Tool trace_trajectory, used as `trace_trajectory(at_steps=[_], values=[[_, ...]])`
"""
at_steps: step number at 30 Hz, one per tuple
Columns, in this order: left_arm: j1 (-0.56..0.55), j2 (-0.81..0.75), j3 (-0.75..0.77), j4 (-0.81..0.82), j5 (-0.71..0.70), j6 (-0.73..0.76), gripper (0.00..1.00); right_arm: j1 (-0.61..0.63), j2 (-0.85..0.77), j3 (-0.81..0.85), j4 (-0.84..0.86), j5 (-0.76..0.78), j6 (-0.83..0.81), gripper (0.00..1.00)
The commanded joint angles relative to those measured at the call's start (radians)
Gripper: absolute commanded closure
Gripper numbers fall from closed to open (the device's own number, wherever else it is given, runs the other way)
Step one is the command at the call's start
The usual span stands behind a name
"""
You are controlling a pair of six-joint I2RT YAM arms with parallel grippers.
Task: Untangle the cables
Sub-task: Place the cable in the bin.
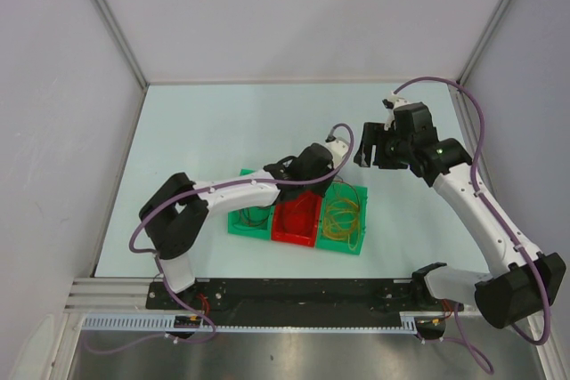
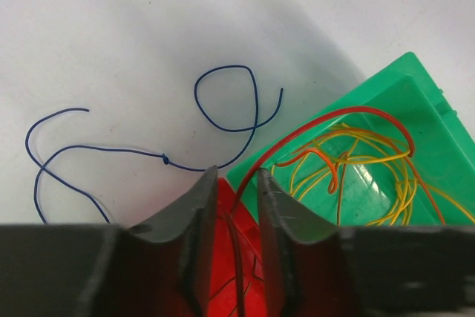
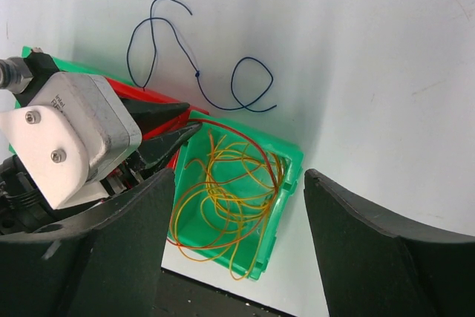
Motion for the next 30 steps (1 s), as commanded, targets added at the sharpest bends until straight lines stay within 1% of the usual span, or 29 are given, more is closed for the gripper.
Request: trace_trajectory(at_steps=[1,6,12,17,23,27,30], values=[[0.004,0.017,0.031,0.007,0.012,-0.001,0.73,-0.002,0.002,0.015,0.026,-0.004,-0.013,0.26],[0.004,-0.006,0.039,-0.005,0.0,0.003,0.82,-0.004,0.013,0.015,0.029,-0.003,-0.014,0.26],[0.004,-0.026,0.039,-0.013,-0.005,0.005,0.88,-0.006,0.025,0.015,0.043,-0.012,-0.017,0.26],[0.004,-0.041,0.048,-0.031,-0.022,0.0,0.95,-0.009,0.031,0.015,0.054,-0.02,-0.015,0.26],[0.004,-0.08,0.063,-0.079,-0.117,-0.018,1.0,-0.009,0.034,0.015,0.061,-0.028,-0.009,0.25],[0.006,-0.095,0.072,-0.114,-0.207,-0.044,1.0,-0.007,0.034,0.015,0.061,-0.032,-0.004,0.25],[0.01,-0.109,0.072,-0.131,-0.236,-0.075,1.0,-0.007,0.031,0.015,0.06,-0.038,-0.001,0.26]])
